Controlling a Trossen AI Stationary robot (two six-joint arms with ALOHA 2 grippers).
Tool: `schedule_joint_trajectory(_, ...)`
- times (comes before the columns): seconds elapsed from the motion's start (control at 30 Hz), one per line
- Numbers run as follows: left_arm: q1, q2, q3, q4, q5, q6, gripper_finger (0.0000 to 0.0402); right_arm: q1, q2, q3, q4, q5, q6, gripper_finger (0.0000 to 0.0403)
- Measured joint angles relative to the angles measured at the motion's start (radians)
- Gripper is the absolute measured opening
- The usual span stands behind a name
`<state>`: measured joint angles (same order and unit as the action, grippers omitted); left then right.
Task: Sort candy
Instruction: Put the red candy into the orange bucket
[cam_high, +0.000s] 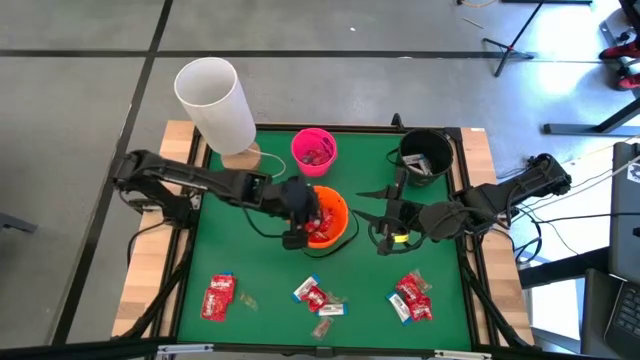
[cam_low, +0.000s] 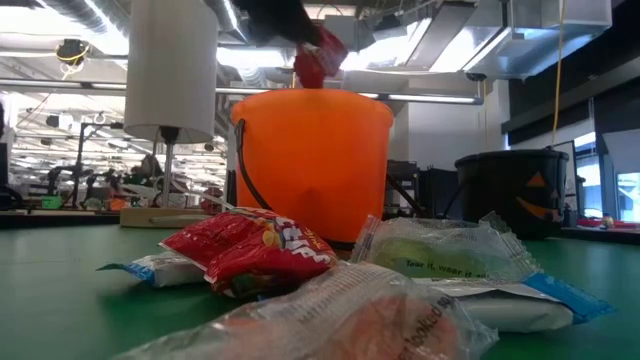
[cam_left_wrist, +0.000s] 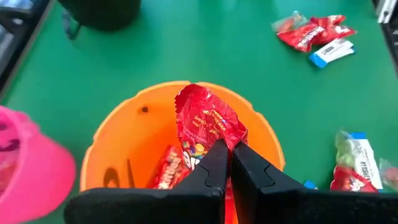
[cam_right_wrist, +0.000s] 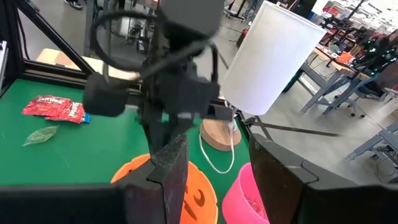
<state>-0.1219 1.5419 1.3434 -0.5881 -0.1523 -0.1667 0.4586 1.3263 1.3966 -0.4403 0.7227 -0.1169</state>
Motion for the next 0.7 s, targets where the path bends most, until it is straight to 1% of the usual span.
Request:
schedule_joint_trajectory(0.07,0.017,0.012,0.000,0.024,0.037,0.009,0.0000,0.000,0.000,0.000,-0.008,0.000,0.006,0.0166)
schedule_joint_trajectory(0.13,0.023,0.018,0.000,0.057,0.047,0.017,0.0000,0.000,0.000,0.000,-0.010,-0.015,0.011,0.0166)
schedule_joint_trajectory(0.27,-0.008,0.018,0.000,0.143,0.049,0.049,0.0000,0.000,0.000,0.000,0.010,-0.100,0.012,0.0166)
schedule_joint_trajectory(0.4,-0.024,0.018,0.000,0.148,0.036,0.068,0.0000,0.001,0.000,0.000,0.019,-0.119,0.010,0.0166)
schedule_joint_trajectory(0.53,-0.028,0.011,-0.027,0.160,0.023,0.057,0.0000,0.006,0.000,-0.007,0.044,-0.214,0.025,0.0166)
schedule_joint_trajectory(0.6,-0.037,-0.011,-0.070,0.173,0.008,0.050,0.0000,0.024,-0.009,-0.037,0.070,-0.207,0.030,0.0166)
schedule_joint_trajectory(0.7,-0.037,-0.064,-0.164,0.257,0.004,0.015,0.0000,0.056,-0.035,-0.104,0.111,-0.145,0.031,0.0166)
